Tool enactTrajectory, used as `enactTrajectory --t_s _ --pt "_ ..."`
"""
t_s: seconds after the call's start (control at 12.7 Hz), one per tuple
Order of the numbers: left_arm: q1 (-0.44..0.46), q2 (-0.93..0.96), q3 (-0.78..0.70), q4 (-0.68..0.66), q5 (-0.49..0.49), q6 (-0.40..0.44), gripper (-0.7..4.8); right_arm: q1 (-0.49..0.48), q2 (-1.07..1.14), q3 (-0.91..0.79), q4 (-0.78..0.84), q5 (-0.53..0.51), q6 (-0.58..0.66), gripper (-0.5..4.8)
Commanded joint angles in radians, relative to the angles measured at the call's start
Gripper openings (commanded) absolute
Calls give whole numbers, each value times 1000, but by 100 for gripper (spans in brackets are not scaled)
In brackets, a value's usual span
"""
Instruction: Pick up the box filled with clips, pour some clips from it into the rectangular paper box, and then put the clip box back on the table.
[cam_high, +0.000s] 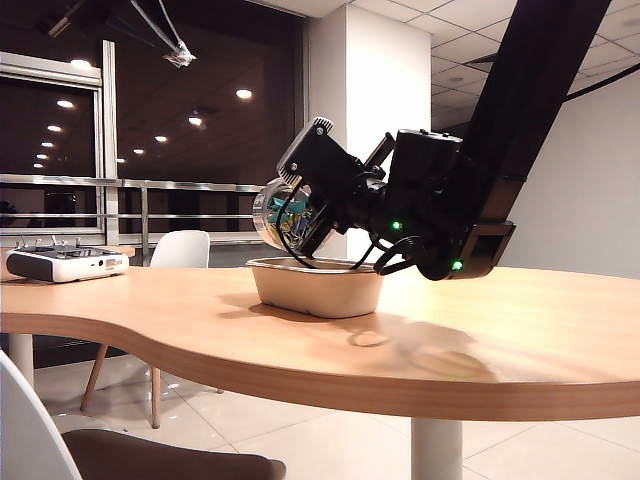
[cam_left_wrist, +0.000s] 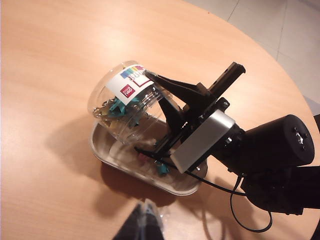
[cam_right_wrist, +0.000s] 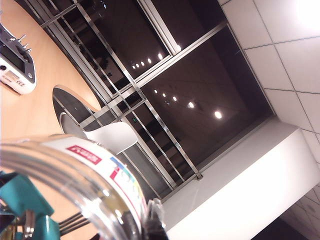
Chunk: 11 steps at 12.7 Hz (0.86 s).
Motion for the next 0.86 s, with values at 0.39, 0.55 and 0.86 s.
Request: enactTrajectory --t_s 0.39,0.55,0.86 --pt "0 -4 2 7 4 4 -6 2 -44 5 32 -10 -278 -1" --pt "0 -4 2 7 4 4 -6 3 -44 -1 32 -29 -305 -1" --pt "0 -4 2 6 4 4 -6 3 -48 -2 32 -27 -360 -1"
